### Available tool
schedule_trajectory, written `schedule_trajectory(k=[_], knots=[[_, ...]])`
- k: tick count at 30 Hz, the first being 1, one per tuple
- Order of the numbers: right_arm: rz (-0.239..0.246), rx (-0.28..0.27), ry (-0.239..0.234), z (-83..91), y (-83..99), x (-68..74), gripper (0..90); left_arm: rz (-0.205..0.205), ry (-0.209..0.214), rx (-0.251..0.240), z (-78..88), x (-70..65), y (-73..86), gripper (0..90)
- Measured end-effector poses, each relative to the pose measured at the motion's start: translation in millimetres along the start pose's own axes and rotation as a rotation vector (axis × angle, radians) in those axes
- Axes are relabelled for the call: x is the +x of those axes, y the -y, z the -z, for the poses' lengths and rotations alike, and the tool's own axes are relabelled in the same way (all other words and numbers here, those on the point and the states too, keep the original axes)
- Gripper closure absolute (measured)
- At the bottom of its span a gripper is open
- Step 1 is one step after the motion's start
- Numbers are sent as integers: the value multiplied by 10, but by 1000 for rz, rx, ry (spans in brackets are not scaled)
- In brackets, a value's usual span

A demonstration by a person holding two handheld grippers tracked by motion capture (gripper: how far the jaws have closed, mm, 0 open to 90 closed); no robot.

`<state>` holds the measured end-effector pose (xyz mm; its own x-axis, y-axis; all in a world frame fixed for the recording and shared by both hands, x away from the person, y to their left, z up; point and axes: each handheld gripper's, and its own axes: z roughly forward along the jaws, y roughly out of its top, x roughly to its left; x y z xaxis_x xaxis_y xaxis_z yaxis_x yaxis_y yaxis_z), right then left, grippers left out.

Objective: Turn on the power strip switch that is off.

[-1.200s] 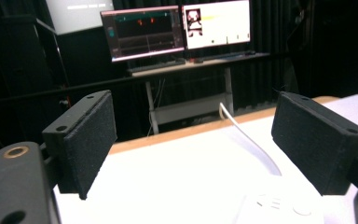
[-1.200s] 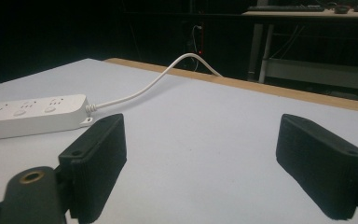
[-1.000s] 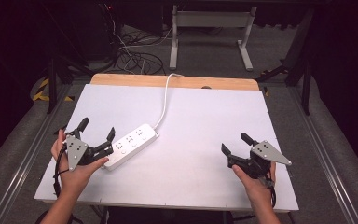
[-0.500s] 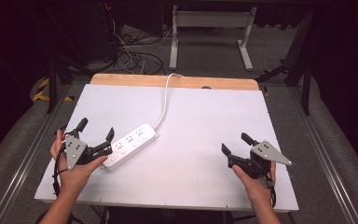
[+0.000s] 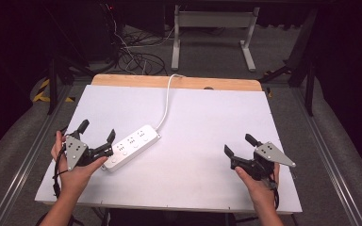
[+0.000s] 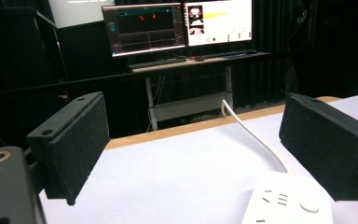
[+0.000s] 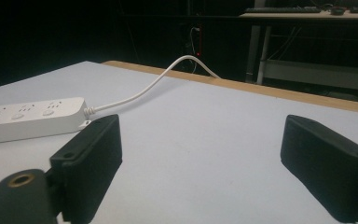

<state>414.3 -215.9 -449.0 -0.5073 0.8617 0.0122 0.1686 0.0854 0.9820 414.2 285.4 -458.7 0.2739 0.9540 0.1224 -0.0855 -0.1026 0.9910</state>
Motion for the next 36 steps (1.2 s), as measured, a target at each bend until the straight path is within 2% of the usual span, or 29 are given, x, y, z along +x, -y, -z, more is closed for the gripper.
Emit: schedule_trajectory(k=[4,8,21,36], knots=[[-23,-10,-2,-4,-1,-6,49,-1,-1,3,-1,4,4,89],[-21,-16,-4,-1,-4,-9,12,-4,4,6,0,3,5,89],[-19,7,-15,-19,17,-7,14,2,9,10,-20,4,16,89],[-18,5,-17,-15,21,-9,18,0,18,19,-22,1,29,89]])
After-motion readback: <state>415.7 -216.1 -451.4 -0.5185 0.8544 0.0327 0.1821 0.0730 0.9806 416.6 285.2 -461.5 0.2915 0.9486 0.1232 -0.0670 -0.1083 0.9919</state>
